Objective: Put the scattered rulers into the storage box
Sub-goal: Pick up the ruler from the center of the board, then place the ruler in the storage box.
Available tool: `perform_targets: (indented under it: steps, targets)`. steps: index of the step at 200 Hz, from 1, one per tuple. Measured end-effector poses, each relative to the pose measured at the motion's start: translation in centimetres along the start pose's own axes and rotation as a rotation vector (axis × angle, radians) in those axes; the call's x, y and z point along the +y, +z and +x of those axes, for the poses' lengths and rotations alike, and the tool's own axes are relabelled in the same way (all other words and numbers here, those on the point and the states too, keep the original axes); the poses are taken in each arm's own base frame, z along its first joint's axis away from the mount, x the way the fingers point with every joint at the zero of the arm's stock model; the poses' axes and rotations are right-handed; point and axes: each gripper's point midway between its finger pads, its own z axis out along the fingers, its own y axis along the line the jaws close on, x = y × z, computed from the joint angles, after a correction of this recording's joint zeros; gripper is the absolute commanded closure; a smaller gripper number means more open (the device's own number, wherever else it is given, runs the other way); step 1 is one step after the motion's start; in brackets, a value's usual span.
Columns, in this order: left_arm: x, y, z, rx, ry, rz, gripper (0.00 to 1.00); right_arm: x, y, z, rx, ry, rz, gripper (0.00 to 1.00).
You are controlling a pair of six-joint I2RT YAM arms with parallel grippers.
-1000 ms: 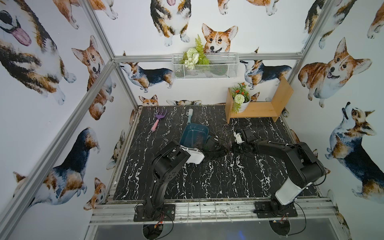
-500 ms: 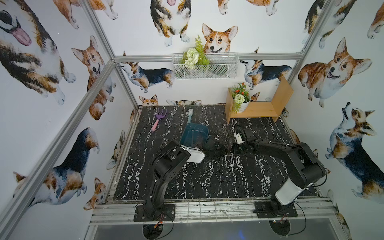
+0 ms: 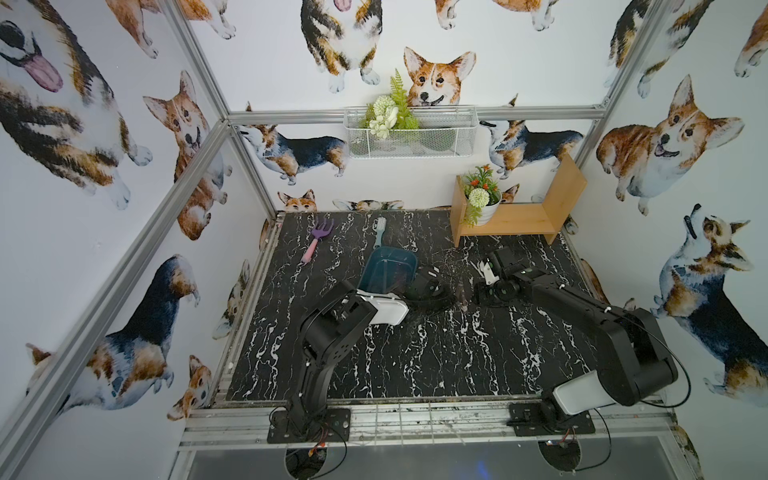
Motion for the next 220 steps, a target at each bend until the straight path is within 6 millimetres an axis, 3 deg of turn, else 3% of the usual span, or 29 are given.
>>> perform_targets:
  steps: [61,97,149,220]
  targets:
    - [-5.5,-3.3,-2.0,-0.025,0.103,0.057,1.0,0.2,-3.5,-1.5,-0.074,-0.008,0.01,0.43]
    - [-6.5,-6.2,-3.8,-0.047,0.172,0.028,1.0,0.6,-4.1,-2.1,-0.095,-0.009,-0.004,0.43]
    - [-5.2,-11.2,-6.7,-0.083,0.233,-0.049,1.0,2.6,-3.6,-1.8,-0.067,-0.047,-0.047,0.42]
    - [-0.3,-19.4,-9.9,-0.138,0.247,-0.188,1.0,6.3,-2.0,-1.5,-0.033,-0.111,-0.081,0.42]
